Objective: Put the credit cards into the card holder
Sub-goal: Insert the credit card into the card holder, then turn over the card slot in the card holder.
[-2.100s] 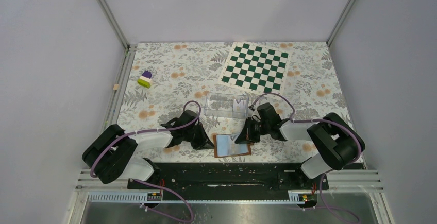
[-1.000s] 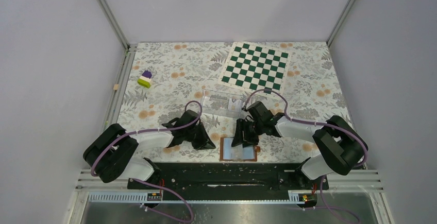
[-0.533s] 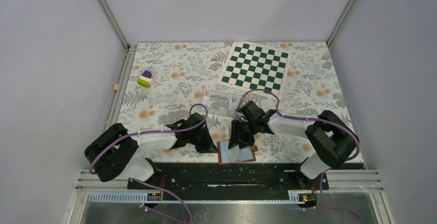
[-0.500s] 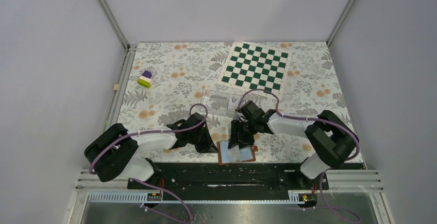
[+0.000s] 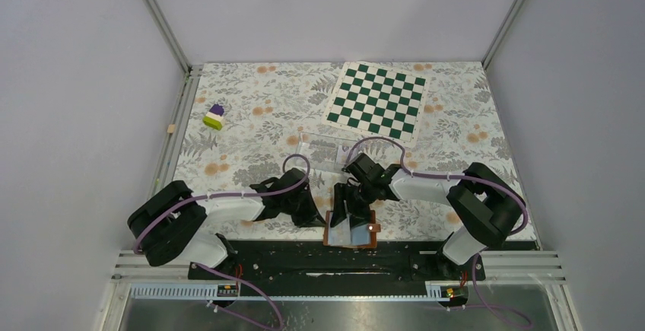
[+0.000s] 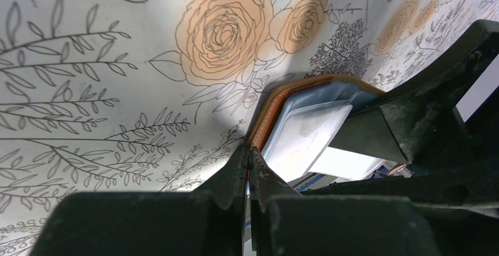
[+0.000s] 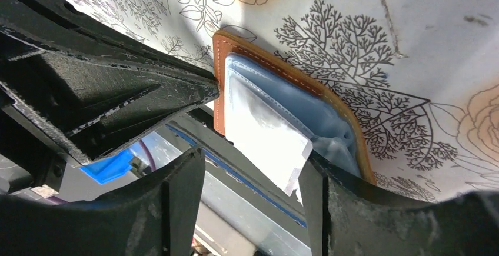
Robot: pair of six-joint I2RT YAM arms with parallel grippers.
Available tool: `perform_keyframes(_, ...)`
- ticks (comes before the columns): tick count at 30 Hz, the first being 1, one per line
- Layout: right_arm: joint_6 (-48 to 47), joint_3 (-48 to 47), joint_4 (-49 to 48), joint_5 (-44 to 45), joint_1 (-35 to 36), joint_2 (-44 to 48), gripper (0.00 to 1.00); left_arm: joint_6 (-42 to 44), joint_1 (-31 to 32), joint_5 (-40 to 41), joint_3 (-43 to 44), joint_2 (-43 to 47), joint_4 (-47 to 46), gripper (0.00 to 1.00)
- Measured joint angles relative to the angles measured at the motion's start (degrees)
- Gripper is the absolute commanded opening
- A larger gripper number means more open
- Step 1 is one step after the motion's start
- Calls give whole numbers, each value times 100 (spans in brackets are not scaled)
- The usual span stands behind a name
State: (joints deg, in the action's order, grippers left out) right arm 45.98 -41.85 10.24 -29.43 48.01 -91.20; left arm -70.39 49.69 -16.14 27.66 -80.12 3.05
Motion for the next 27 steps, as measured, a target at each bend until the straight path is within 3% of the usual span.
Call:
perform_keyframes(3, -203, -197, 389, 195, 46, 2, 72, -28, 39, 13, 0, 39, -22, 0)
perform_keyframes(11, -750, -675, 1226, 741, 92, 164, 80, 28, 63, 367, 2, 758, 315, 32)
perform_keyframes(17, -1001, -898, 1580, 916, 101, 229, 79, 48, 59, 398, -7, 1119, 313, 34)
perform_keyframes(21, -1086, -896, 1808, 994, 101, 260, 72, 15, 55, 271, -52, 1139, 2, 33)
perform_keyframes(27, -1176, -706, 1882, 1058, 101, 378, 46, -15, 57, -173, -76, 826, -629, 34)
